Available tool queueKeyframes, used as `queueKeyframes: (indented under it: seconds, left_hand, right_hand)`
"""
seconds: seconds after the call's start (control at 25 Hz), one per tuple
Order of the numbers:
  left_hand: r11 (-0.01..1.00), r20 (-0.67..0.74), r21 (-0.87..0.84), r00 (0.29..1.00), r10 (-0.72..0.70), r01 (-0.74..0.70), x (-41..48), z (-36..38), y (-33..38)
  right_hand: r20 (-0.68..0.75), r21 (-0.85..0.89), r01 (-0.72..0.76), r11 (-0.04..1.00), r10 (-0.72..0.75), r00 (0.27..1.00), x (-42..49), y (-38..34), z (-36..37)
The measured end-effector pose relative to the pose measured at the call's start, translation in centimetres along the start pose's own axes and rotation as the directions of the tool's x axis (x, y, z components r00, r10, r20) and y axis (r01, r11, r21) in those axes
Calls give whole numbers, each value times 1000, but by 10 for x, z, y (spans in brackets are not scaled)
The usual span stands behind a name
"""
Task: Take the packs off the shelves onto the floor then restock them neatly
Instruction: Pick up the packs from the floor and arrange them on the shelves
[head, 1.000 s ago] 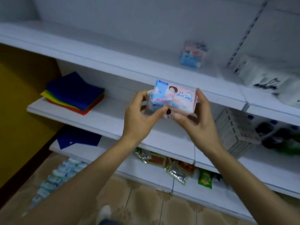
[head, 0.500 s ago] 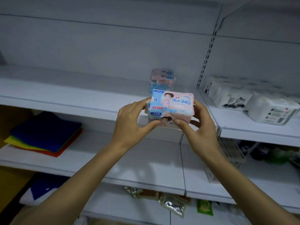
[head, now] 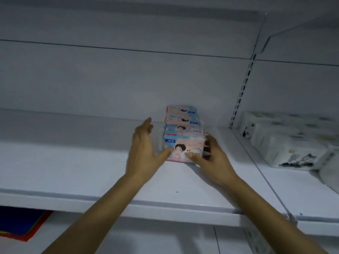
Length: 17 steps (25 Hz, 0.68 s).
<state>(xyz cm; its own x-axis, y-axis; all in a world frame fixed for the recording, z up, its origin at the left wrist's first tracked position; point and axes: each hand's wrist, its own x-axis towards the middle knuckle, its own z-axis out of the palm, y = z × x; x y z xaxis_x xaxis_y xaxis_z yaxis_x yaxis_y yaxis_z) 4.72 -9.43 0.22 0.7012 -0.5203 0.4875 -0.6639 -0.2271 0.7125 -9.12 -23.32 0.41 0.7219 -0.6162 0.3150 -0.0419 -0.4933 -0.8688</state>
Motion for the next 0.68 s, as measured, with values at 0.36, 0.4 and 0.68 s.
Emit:
queueKeyframes:
  seconds: [0.36, 0.4, 0.68]
  left_hand:
    - [997, 207, -52, 977, -42, 53, 1, 9, -7]
    - [995, 221, -77, 974, -52, 71, 2, 8, -5]
    - [974, 247, -134, 958, -145, 183, -7, -7, 8]
  right_hand:
    - [53, -136, 7, 991, 0, 999, -1, 4, 0]
    - [57, -129, 7, 992, 0, 998, 0, 4, -1]
    - [35, -232, -83, 969, 94, 995, -7, -1, -7]
